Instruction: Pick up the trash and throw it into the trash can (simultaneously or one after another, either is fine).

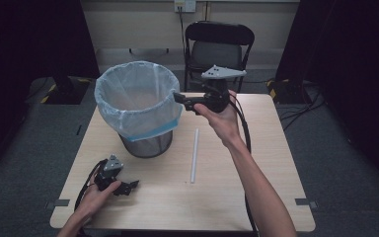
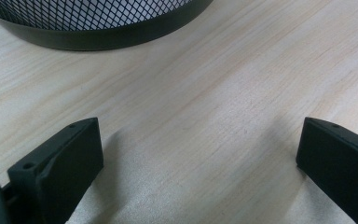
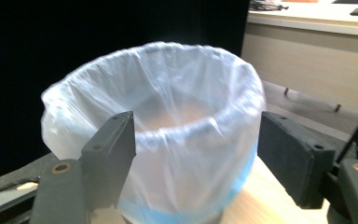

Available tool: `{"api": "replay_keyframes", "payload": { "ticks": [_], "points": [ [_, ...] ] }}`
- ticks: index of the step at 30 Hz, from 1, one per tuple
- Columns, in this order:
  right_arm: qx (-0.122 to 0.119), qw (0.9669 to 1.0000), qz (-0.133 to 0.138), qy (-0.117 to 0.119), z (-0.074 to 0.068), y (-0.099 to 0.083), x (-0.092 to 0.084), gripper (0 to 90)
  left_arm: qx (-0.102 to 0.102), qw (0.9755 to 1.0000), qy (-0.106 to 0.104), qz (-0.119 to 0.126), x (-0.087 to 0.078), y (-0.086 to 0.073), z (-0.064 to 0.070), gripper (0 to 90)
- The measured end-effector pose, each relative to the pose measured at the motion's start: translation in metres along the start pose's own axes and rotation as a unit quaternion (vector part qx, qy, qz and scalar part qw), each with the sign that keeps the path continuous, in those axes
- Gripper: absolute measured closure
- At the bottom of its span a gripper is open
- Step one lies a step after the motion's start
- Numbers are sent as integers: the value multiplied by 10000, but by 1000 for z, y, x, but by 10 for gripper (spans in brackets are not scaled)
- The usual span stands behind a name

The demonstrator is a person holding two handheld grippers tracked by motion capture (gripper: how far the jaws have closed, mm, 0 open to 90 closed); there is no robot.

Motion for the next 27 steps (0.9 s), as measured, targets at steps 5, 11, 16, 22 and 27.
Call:
{"api": "replay_keyframes", "payload": {
  "ticks": [5,11,16,22,27],
  "points": [
    [71,9996,-104,-261,10,-13,-18,247,-2,10000,2,1,0,0,0,0],
    [112,9981,-266,-553,16,-30,-40,201,-2,10000,4,0,0,0,0,0],
    [316,9970,-293,-647,27,-49,-58,174,1,10000,18,9,0,0,0,0],
    [429,9951,-357,-812,34,-69,-75,146,-19,10000,52,10,0,0,1,2],
    [467,9914,-612,-1062,38,-91,-84,144,-20,10000,62,10,-1,0,1,3]
  ]
}}
Point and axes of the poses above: each handheld gripper's, and its own axes: x roughly forward along the jaws, y roughly out of its top, z roughly to its right, the point moved 1 cm from there along x, roughly forward along the jaws, and after that the axes turned 7 degrees about z, right-handed, at the moved point
